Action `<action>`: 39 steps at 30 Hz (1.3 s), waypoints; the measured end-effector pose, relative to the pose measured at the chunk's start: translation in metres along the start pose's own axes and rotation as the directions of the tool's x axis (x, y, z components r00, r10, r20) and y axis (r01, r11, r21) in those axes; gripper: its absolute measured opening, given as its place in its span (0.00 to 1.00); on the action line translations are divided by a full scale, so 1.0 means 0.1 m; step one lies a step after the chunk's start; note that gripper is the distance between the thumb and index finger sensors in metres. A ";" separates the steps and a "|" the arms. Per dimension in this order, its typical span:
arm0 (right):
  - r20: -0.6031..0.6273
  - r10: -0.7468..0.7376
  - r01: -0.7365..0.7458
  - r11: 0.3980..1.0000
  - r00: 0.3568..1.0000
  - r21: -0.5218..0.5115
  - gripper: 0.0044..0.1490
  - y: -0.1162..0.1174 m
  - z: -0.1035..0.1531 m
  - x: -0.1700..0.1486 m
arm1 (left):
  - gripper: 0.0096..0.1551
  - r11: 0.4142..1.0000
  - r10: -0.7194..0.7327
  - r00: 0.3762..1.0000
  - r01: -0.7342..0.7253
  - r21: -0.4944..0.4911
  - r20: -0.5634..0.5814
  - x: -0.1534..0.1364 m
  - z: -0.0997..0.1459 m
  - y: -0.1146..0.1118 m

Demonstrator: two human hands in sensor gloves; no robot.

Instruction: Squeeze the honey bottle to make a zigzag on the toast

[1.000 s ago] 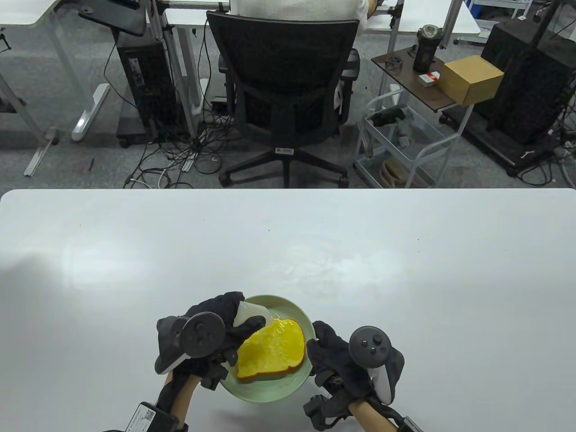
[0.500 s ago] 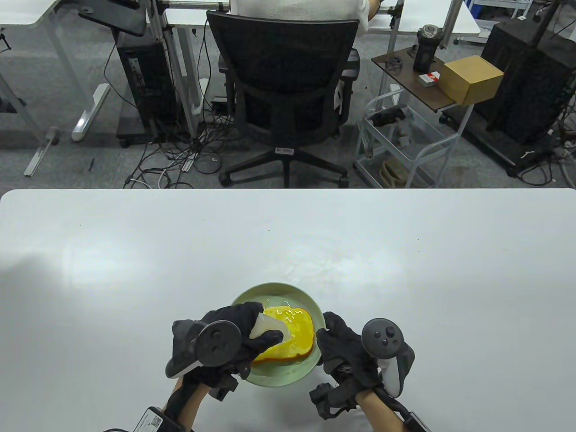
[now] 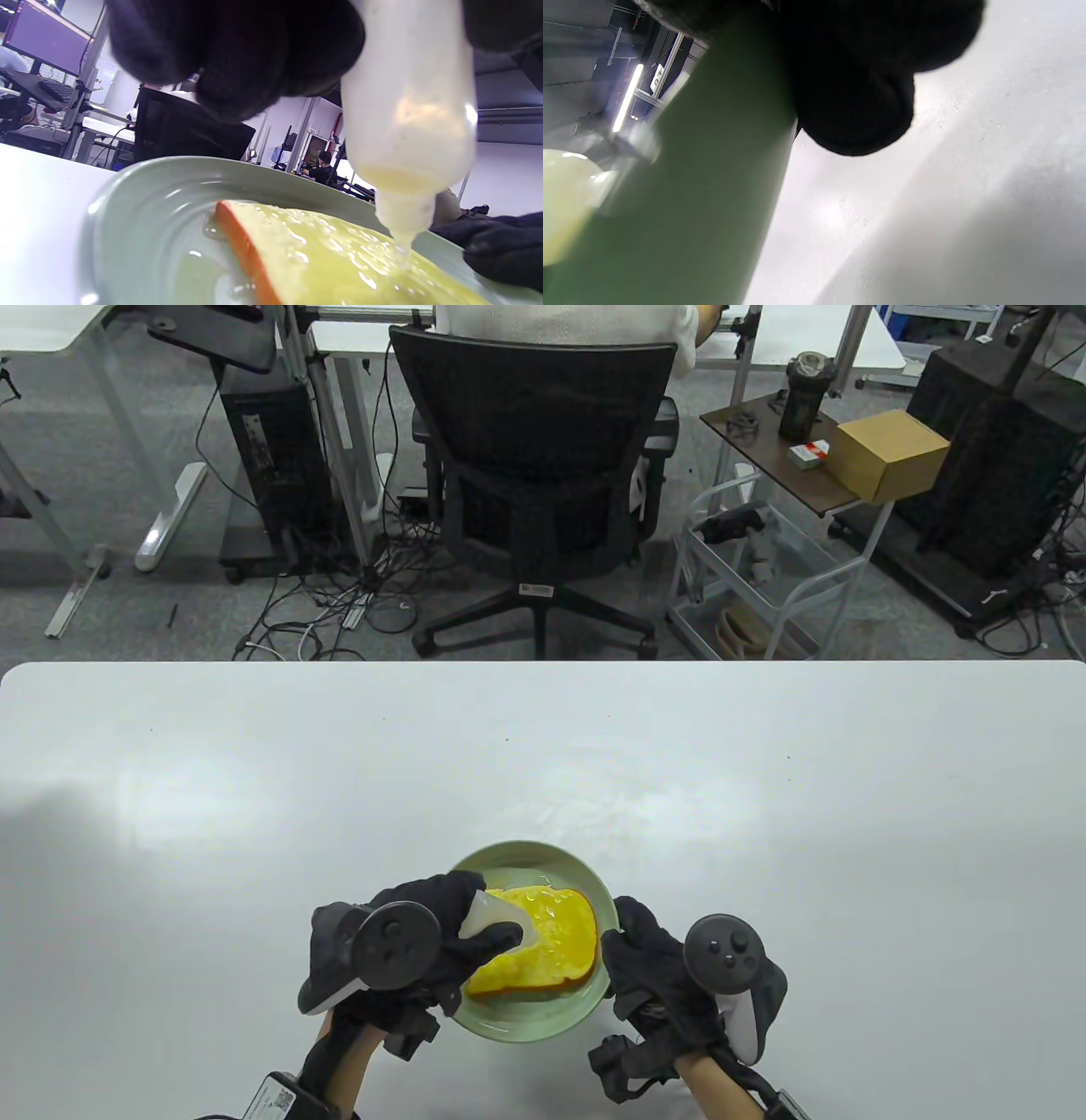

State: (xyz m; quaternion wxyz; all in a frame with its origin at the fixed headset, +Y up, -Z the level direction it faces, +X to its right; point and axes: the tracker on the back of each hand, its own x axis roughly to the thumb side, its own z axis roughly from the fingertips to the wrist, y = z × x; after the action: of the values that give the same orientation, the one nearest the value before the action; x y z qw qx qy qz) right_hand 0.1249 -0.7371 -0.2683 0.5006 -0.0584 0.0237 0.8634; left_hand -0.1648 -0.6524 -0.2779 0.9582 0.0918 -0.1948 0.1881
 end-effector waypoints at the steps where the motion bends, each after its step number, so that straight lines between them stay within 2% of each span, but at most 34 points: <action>1: 0.001 0.001 -0.001 1.000 1.000 0.005 0.36 0.01 0.00 0.00 | 0.50 1.000 0.000 1.000 0.000 0.000 -0.006 -0.02 0.00 0.00; 8: 0.023 0.009 -0.010 0.999 1.000 0.049 0.35 0.08 0.07 0.03 | 0.50 0.998 -0.003 0.998 0.007 0.061 -0.061 -0.19 0.01 0.04; 18: 0.025 0.008 -0.009 0.998 1.000 0.059 0.35 0.10 0.09 0.02 | 0.49 0.999 0.004 0.997 0.000 0.049 -0.079 -0.25 0.01 0.03; 39: -0.068 -0.039 0.037 0.999 0.997 -0.038 0.36 -0.10 -0.05 -0.08 | 0.49 0.996 0.039 0.999 -0.037 -0.076 0.019 -0.02 -0.02 -0.06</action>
State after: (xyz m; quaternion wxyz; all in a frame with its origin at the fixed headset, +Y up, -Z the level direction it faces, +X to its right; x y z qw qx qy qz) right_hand 0.1377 -0.7397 -0.2725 0.5145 -0.0976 0.0236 0.8516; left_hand -0.1637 -0.6582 -0.2816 0.9552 0.0537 -0.2135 0.1979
